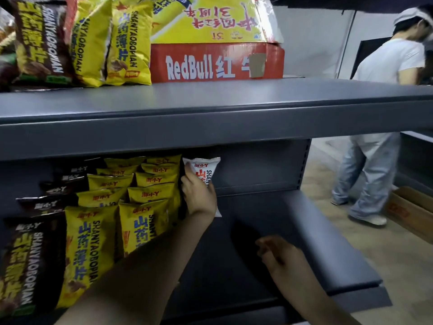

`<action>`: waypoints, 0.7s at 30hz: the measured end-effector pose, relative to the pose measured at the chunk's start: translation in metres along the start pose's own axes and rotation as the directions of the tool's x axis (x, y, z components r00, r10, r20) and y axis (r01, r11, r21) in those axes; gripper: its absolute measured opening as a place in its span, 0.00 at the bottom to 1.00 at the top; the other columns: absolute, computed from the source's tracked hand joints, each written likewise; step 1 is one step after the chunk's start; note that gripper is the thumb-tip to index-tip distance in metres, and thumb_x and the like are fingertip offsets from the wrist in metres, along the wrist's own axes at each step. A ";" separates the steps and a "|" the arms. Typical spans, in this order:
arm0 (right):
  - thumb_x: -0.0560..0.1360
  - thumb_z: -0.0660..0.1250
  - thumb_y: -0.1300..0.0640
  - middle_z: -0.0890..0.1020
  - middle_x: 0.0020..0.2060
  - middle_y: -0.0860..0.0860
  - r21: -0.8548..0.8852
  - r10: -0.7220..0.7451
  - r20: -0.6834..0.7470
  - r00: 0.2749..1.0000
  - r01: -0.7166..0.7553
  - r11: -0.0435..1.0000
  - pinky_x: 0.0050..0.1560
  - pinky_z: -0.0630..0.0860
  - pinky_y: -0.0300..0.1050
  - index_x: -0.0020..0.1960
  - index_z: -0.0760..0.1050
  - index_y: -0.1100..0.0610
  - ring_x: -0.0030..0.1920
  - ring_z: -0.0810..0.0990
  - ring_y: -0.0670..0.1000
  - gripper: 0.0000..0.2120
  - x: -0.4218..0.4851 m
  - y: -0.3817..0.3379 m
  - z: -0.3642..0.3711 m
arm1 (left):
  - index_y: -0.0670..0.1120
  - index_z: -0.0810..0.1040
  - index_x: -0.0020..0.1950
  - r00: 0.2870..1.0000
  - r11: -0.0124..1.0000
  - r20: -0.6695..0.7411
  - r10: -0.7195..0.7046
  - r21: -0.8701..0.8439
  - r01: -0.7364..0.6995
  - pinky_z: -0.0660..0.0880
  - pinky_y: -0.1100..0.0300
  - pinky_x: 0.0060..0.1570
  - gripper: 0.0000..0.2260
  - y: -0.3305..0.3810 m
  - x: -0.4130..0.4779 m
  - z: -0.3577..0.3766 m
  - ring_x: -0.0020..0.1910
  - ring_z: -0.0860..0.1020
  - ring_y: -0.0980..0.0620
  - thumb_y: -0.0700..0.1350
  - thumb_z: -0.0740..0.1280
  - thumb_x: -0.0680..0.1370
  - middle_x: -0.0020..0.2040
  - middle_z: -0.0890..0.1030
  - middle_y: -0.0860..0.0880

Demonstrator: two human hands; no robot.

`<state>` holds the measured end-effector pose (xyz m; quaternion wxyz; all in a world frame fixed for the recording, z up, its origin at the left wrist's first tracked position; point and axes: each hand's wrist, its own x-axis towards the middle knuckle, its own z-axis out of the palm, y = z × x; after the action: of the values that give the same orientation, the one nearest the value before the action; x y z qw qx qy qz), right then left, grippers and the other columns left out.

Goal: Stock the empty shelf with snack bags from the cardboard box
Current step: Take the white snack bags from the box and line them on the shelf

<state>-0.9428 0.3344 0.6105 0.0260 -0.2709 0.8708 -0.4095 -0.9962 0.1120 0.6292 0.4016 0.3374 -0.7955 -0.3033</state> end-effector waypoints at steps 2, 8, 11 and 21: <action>0.67 0.56 0.43 0.80 0.40 0.32 0.046 0.002 0.029 1.000 -0.003 0.999 0.43 0.75 0.37 0.45 0.71 0.27 0.40 0.81 0.39 0.12 0.001 -0.001 0.003 | 0.39 0.55 0.75 0.999 1.000 -0.022 -0.029 -0.003 0.029 0.66 0.48 0.64 0.35 -0.008 0.011 0.009 0.64 0.69 0.37 0.40 0.70 0.73 0.65 0.69 0.37; 0.65 0.57 0.48 0.80 0.41 0.31 0.086 0.003 0.077 0.997 -0.010 0.996 0.42 0.74 0.31 0.47 0.67 0.22 0.41 0.82 0.40 0.20 0.000 -0.001 0.006 | 0.42 0.52 0.77 0.997 0.995 -0.053 -0.053 0.081 0.058 0.66 0.47 0.62 0.38 -0.014 0.025 0.029 0.62 0.70 0.35 0.46 0.70 0.74 0.64 0.70 0.35; 0.66 0.58 0.48 0.80 0.40 0.30 0.078 -0.008 0.081 0.997 0.002 0.997 0.44 0.74 0.30 0.49 0.67 0.23 0.41 0.82 0.39 0.19 -0.002 -0.001 0.005 | 0.45 0.47 0.78 0.997 0.980 -0.024 -0.078 0.180 0.081 0.67 0.47 0.61 0.47 -0.021 0.019 0.034 0.61 0.69 0.37 0.53 0.73 0.70 0.63 0.68 0.36; 0.75 0.64 0.61 0.82 0.39 0.36 0.000 -0.006 0.162 0.987 0.006 1.000 0.45 0.74 0.29 0.38 0.75 0.33 0.44 0.81 0.39 0.21 0.008 -0.005 0.014 | 0.39 0.40 0.77 0.981 0.962 0.102 -0.164 0.235 0.137 0.60 0.52 0.70 0.57 -0.032 -0.012 0.031 0.69 0.63 0.41 0.58 0.76 0.65 0.72 0.59 0.37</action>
<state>-0.9437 0.3183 0.6059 0.0952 -0.3058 0.8652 -0.3859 -1.0073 0.1088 0.5848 0.2873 0.4216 -0.8198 -0.2601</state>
